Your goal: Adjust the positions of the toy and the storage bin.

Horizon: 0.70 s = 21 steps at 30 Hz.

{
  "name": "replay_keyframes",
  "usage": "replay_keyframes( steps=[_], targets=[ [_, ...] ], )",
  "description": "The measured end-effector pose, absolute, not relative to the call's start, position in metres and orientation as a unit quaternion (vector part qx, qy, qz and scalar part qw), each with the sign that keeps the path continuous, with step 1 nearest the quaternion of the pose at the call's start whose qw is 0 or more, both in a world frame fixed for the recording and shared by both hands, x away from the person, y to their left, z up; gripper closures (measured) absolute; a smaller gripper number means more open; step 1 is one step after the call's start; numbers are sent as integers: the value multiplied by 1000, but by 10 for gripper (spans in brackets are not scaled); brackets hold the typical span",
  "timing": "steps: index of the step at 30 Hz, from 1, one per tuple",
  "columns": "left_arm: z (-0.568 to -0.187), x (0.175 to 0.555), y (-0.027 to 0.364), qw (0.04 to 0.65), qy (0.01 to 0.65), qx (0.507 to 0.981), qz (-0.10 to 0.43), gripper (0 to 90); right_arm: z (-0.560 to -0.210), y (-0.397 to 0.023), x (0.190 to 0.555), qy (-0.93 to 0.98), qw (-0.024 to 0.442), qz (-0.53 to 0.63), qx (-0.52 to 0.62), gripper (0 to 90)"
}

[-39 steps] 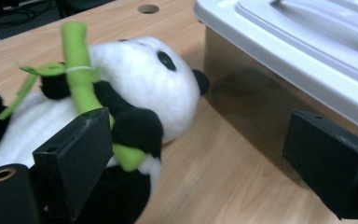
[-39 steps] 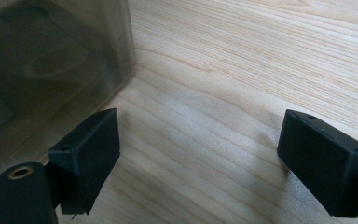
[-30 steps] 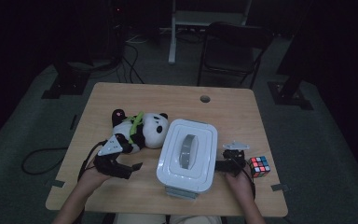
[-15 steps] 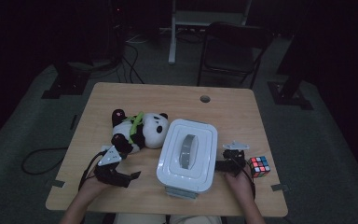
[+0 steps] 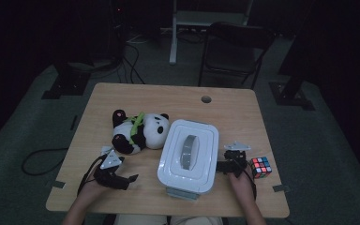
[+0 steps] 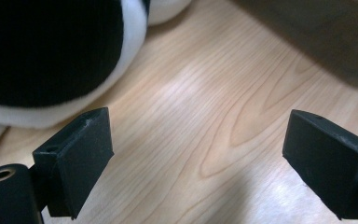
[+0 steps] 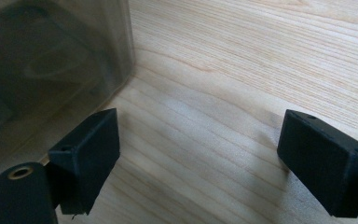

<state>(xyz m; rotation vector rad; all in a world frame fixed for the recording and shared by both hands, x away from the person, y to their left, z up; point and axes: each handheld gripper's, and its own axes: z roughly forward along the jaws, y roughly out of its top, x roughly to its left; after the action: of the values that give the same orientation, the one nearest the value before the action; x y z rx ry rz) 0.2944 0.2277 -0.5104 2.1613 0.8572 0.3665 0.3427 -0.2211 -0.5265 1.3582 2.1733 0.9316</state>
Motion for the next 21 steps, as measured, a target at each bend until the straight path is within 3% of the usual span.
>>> replay_keyframes(
  steps=[21],
  targets=[
    [-523, 302, 228, 368, 339, 858, 120, 93, -527, -221, 343, 780, 206, 334, 487, 126]
  ],
)
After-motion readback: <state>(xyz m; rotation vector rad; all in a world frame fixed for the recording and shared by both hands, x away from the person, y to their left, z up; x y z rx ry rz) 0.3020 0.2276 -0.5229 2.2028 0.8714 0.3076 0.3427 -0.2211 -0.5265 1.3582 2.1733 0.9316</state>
